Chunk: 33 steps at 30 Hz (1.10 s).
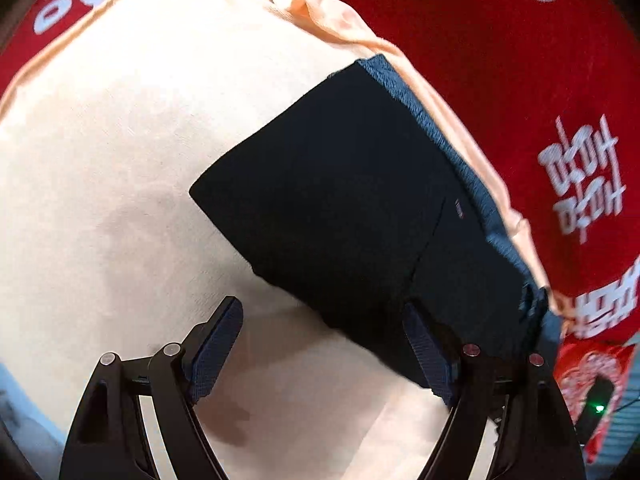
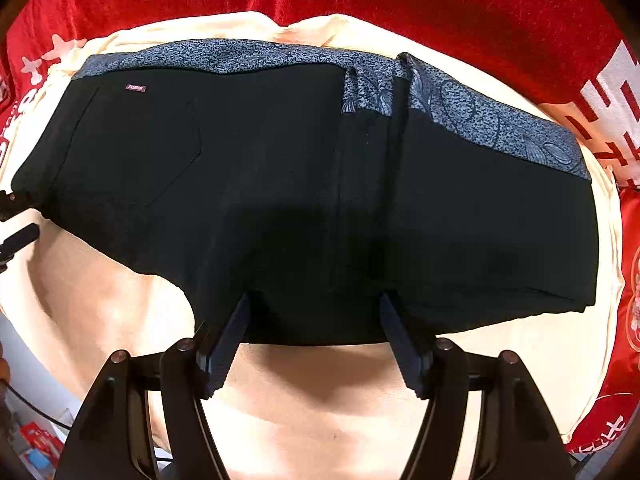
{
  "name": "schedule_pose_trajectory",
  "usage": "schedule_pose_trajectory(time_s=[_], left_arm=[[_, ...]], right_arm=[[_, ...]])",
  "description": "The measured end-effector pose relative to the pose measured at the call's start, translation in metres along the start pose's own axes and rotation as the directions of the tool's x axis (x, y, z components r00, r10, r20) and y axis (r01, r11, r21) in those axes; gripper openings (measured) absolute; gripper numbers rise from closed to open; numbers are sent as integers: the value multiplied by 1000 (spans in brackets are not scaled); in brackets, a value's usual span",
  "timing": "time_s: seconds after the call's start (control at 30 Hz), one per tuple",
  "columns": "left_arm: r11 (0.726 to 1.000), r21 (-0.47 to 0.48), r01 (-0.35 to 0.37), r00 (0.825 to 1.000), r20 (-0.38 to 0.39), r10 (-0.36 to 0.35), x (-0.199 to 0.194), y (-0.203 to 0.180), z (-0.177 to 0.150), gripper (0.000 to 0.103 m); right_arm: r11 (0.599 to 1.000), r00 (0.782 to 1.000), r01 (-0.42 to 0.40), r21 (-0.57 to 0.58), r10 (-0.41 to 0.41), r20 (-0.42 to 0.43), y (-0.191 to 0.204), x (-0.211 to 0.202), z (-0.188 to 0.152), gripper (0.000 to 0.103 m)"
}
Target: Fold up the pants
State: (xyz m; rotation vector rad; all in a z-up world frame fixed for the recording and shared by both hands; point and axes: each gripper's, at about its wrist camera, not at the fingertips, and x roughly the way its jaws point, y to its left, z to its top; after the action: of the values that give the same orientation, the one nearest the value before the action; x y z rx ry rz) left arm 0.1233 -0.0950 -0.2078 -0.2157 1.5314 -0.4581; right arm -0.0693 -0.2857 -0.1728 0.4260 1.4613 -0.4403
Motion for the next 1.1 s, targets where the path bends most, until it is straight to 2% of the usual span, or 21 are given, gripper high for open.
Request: schedule_pose_trajectory(time_s=[0.1, 0.2, 0.4, 0.47, 0.5, 0.53, 0.7, 0.83, 0.9, 0.93, 1.03, 1.07, 1.1], left_arm=[[998, -1, 68, 998, 18, -68, 1, 8, 5, 82], [988, -22, 155, 988, 16, -155, 4, 10, 11, 82], [973, -52, 226, 974, 21, -225, 11, 0, 18, 82], [970, -64, 236, 972, 31, -234, 12, -1, 19, 90], [962, -74, 264, 964, 39, -262, 13, -2, 20, 99], [959, -84, 269, 963, 51, -266, 14, -5, 20, 101], [978, -73, 194, 979, 80, -188, 17, -22, 25, 101], [973, -84, 216, 973, 104, -207, 15, -29, 31, 101], [981, -100, 169, 983, 89, -160, 27, -29, 35, 101], [982, -105, 159, 983, 107, -148, 27, -31, 35, 101], [994, -86, 65, 993, 103, -56, 30, -45, 36, 101], [996, -81, 22, 994, 108, -13, 29, -50, 35, 98], [997, -77, -26, 993, 114, 35, 28, -53, 35, 85]], right_arm=[[1000, 1000, 0, 0, 0, 1, -3, 2, 1, 72], [1000, 1000, 2, 2, -2, 3, -4, 4, 2, 72], [1000, 1000, 3, 1, -3, 7, -5, 5, 2, 72], [1000, 1000, 2, 1, -2, 9, -6, 6, 1, 72], [1000, 1000, 2, 1, -2, 9, -6, 6, 1, 72], [1000, 1000, 1, 1, -1, 9, -6, 6, 1, 72], [1000, 1000, -3, 2, 3, 13, -8, 6, 0, 72], [1000, 1000, -10, 3, 10, 17, -10, 6, -2, 72], [1000, 1000, -10, -1, 10, 16, -11, 6, -1, 72], [1000, 1000, -11, -4, 12, 15, -11, 5, -1, 72], [1000, 1000, -14, -16, 14, 12, -12, -3, 0, 72], [1000, 1000, -14, -25, 15, 21, -12, -9, 1, 72], [999, 999, -19, -35, 21, 44, -12, -19, 2, 72]])
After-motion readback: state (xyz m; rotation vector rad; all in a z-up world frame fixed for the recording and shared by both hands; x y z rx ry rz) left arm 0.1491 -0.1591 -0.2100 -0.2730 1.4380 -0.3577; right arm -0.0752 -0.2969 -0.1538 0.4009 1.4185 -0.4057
